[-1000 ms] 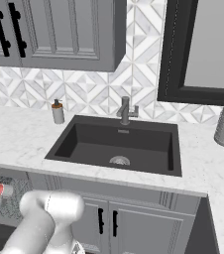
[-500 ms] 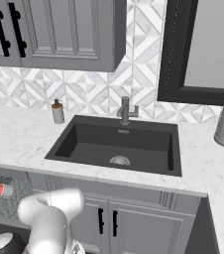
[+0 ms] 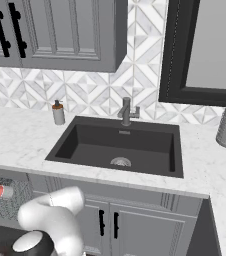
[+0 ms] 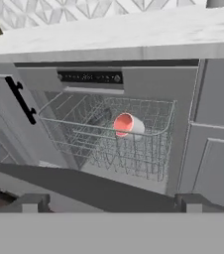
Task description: Pick up the cup and bowl from the counter, place them in the dishwasher, and close the dishwasher door.
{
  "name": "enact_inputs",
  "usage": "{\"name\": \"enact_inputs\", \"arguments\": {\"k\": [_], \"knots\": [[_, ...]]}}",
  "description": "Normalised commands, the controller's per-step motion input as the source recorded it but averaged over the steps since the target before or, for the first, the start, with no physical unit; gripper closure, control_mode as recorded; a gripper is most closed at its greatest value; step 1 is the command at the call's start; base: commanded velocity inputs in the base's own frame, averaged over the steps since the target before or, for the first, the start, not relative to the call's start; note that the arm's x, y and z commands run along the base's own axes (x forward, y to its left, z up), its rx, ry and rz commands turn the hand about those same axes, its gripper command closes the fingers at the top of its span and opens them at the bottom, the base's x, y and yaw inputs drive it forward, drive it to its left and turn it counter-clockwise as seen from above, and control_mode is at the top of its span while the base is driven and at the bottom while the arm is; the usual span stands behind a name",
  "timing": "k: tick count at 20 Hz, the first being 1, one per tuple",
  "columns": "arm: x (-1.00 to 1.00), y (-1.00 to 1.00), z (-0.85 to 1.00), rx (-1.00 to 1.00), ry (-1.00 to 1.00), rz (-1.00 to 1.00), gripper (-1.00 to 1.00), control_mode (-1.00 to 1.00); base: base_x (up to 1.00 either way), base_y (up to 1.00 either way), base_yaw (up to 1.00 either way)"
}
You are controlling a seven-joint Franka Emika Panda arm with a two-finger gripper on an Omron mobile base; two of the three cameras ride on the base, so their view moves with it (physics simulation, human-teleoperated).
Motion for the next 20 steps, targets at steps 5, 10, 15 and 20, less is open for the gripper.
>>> {"name": "enact_inputs", "arguments": {"k": [5, 10, 15, 20], "knots": [[-0.56, 0.09, -0.07, -0.01, -0.11, 0.03, -1.0, -1.0, 0.0, 0.0, 0.0], [-0.06, 0.03, -0.23, -0.01, -0.01, 0.0, -1.0, -1.0, 0.0, 0.0, 0.0], [-0.02, 0.21, -0.52, -0.05, -0.11, 0.0, -1.0, -1.0, 0.0, 0.0, 0.0], [0.0, 0.32, -0.53, -0.03, -0.2, -0.03, -1.0, -1.0, 0.0, 0.0, 0.0]]}}
